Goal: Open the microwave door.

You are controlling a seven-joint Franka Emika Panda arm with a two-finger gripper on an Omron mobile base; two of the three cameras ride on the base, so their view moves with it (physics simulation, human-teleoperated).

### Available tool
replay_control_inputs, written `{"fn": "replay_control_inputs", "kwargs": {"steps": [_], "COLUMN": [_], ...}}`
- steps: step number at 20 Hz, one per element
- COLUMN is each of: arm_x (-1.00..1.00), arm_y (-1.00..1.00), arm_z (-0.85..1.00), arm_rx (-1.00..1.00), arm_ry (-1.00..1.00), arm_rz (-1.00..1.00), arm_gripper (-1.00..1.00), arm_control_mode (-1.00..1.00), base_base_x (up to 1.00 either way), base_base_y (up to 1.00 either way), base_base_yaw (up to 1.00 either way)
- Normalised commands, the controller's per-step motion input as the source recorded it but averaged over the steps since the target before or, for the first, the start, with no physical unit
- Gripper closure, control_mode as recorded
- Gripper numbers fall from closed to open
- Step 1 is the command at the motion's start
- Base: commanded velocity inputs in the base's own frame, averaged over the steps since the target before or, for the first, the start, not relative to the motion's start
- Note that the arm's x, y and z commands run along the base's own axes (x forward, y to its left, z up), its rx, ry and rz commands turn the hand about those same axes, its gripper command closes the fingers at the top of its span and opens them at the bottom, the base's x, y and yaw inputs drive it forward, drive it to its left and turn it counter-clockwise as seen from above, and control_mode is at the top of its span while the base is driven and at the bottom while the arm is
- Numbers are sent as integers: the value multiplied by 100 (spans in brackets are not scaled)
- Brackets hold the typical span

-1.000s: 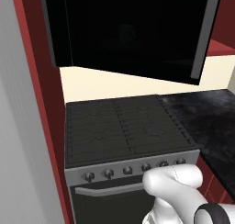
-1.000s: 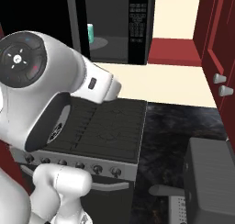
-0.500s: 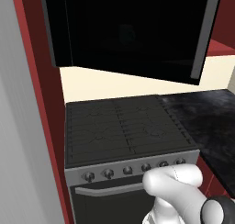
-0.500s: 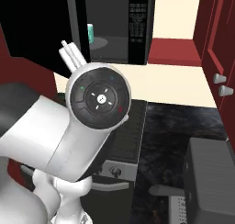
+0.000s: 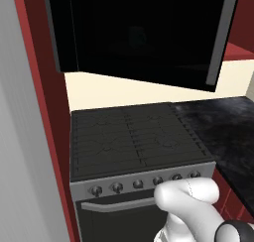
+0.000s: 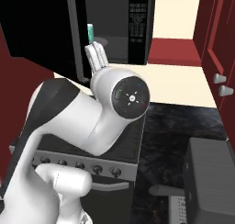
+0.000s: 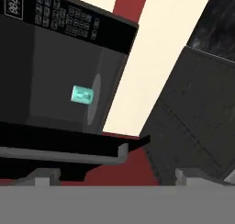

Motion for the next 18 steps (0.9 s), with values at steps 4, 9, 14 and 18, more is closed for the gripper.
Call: {"fn": "replay_control_inputs", "kwargs": {"steps": [4, 9, 14, 18], "arm_x": [88, 73, 79, 65], "arm_y": [-2, -3, 0, 0], "arm_z": [-6, -2, -4, 0], "arm_rx": [12, 19, 28, 18], "arm_ry": [2, 13, 18, 4], "arm_rz": [2, 11, 18, 18], "arm_gripper": [-100, -100, -100, -100], "arm_control_mode": [-100, -100, -100, -100], "base_base_x": [0, 0, 0, 0], "base_base_y": [0, 0, 0, 0], "base_base_yaw": [0, 0, 0, 0]}}
